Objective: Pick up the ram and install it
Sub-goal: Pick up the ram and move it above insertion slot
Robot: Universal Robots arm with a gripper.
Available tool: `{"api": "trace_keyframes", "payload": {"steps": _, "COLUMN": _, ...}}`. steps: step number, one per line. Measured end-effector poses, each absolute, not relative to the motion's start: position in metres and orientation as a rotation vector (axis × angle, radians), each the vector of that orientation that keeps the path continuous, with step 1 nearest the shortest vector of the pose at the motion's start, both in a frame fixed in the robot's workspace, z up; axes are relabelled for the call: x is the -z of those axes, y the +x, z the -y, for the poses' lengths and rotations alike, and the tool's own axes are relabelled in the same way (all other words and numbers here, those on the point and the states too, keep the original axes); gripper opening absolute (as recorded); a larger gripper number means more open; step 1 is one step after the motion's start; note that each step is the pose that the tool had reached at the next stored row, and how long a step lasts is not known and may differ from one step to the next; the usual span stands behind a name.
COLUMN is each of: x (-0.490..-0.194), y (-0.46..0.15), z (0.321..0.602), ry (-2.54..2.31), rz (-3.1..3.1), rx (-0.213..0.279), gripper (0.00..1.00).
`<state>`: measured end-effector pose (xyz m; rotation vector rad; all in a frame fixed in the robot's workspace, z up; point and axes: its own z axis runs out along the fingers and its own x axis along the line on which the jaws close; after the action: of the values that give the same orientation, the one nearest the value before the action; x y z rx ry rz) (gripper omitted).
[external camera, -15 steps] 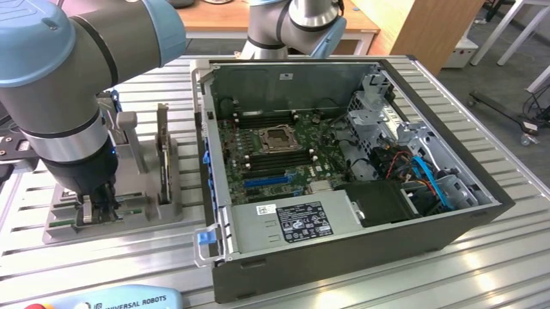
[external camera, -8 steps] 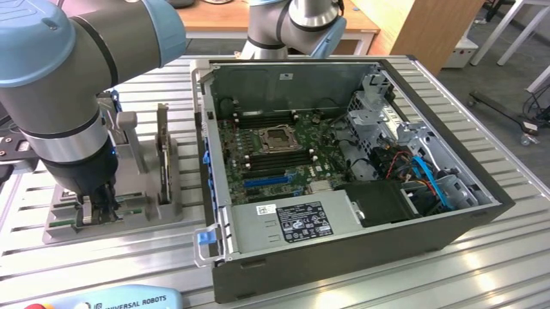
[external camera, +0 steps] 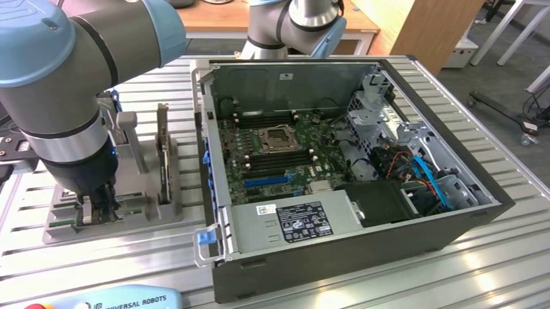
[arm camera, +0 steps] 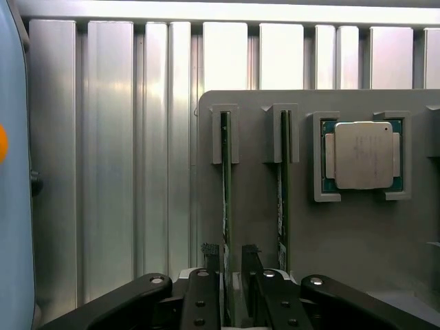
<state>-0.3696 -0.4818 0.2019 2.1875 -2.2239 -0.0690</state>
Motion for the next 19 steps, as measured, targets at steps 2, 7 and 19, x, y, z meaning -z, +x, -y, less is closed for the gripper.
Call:
{"api": "trace_keyframes", "payload": {"steps": 2, "x": -0.2019, "y": -0.3696, "z": 0.4818, "ry": 2.188, "rz": 2.224, "rx": 0.069, "gripper": 0.25}}
{"api": "trace_keyframes", "payload": {"steps": 7, "x": -0.2019, "y": -0.3696, "z": 0.4818, "ry": 2.188, "rz": 2.224, "rx": 0.069, "gripper": 0.12}}
{"api": "trace_keyframes", "payload": {"steps": 19, "x": -0.2019, "y": -0.3696, "z": 0.4818, "ry": 2.188, "rz": 2.224, "rx": 0.069, "gripper": 0.12}}
